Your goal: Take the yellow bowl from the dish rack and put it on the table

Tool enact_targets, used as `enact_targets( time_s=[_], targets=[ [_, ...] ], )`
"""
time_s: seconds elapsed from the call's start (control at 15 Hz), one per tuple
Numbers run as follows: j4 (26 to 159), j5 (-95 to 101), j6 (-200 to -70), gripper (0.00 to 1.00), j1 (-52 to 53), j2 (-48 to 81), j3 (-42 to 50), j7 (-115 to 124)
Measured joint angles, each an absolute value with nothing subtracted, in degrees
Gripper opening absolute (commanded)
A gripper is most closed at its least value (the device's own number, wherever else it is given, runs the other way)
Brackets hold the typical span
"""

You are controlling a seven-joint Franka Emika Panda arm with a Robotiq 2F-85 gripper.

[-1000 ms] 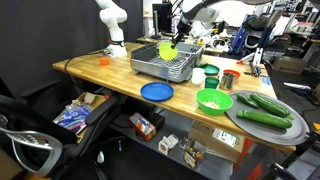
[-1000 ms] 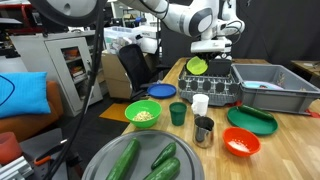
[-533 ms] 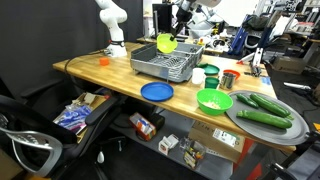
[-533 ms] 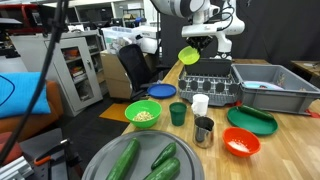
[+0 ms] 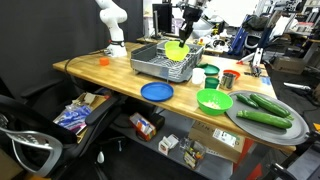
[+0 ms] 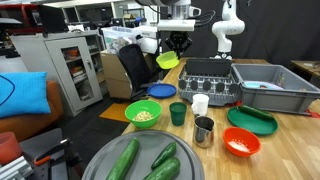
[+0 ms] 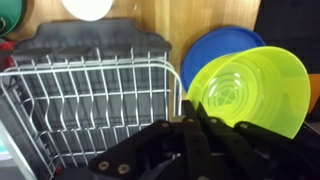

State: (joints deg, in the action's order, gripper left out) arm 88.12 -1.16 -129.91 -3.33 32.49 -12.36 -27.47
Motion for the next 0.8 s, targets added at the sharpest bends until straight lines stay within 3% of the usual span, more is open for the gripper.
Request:
enact_targets(
  time_s=[0.4, 0.8],
  targets=[
    [105.2, -7.0, -135.0, 0.04, -3.5, 29.8, -11.9, -25.8],
    [107.6, -9.1, -138.4, 0.01, -3.7, 29.5, -11.9, -25.8]
  ],
)
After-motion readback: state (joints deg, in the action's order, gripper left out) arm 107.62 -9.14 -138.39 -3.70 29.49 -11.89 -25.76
